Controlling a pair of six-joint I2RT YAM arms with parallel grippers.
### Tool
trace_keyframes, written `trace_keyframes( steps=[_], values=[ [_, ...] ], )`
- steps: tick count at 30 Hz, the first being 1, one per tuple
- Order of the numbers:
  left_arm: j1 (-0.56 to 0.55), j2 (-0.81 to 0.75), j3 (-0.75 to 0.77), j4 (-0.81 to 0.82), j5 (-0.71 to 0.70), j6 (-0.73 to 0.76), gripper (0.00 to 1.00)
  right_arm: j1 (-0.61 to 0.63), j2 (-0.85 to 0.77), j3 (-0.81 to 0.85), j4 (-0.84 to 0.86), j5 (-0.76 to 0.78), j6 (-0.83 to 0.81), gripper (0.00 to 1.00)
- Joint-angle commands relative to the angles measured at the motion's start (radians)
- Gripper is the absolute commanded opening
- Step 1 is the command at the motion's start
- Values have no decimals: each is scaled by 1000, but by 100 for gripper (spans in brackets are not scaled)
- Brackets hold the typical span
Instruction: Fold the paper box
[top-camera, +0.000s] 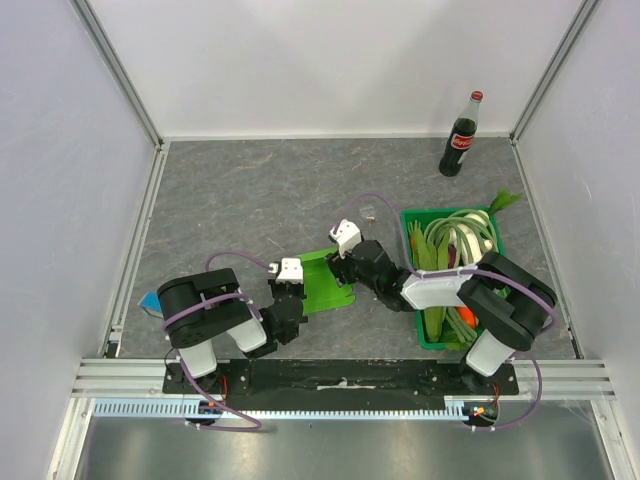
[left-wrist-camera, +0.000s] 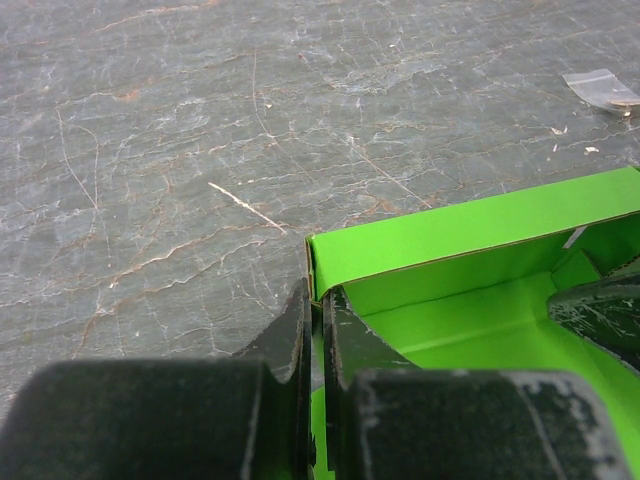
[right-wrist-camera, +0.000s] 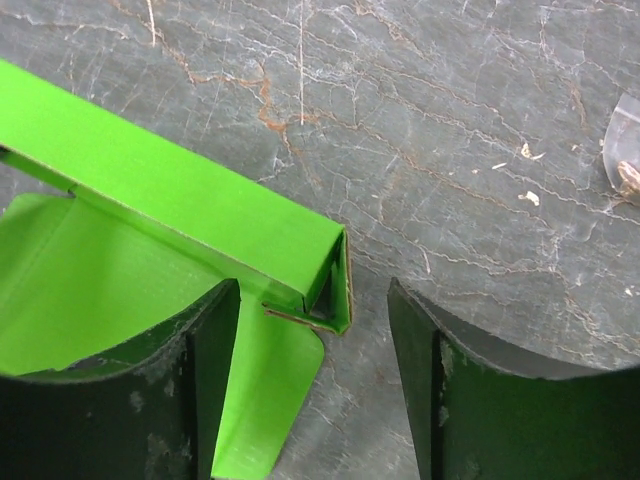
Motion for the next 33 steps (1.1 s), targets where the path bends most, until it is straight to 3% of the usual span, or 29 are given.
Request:
trace_keyframes(
  steps=[1,7,11,14,22,28,33],
  values=[
    [-6,-5,16,316,-26,62,2,-40,-92,-21,-13,-138,-23,71],
    [-6,-14,20,316,-44,83,2,-58,-195,-72,-98,-131,-12,68],
    [-6,-7,14,316,-38,71,2,-60,-206,-64,-149,-67,-52,54],
    [-6,-11,3,314,-38,54,2,-60,-197,-50,-157,-80,-101,50],
    [-7,-31,2,316,-38,62,2,-58,-71,-7,-77,-119,-133,47],
    [-7,-28,-6,316,-28,39,2,-58,-59,-18,16,-44,-121,45],
    [-7,-33,-9,316,-26,47,2,-58,-55,0,32,-77,-127,44]
  ],
)
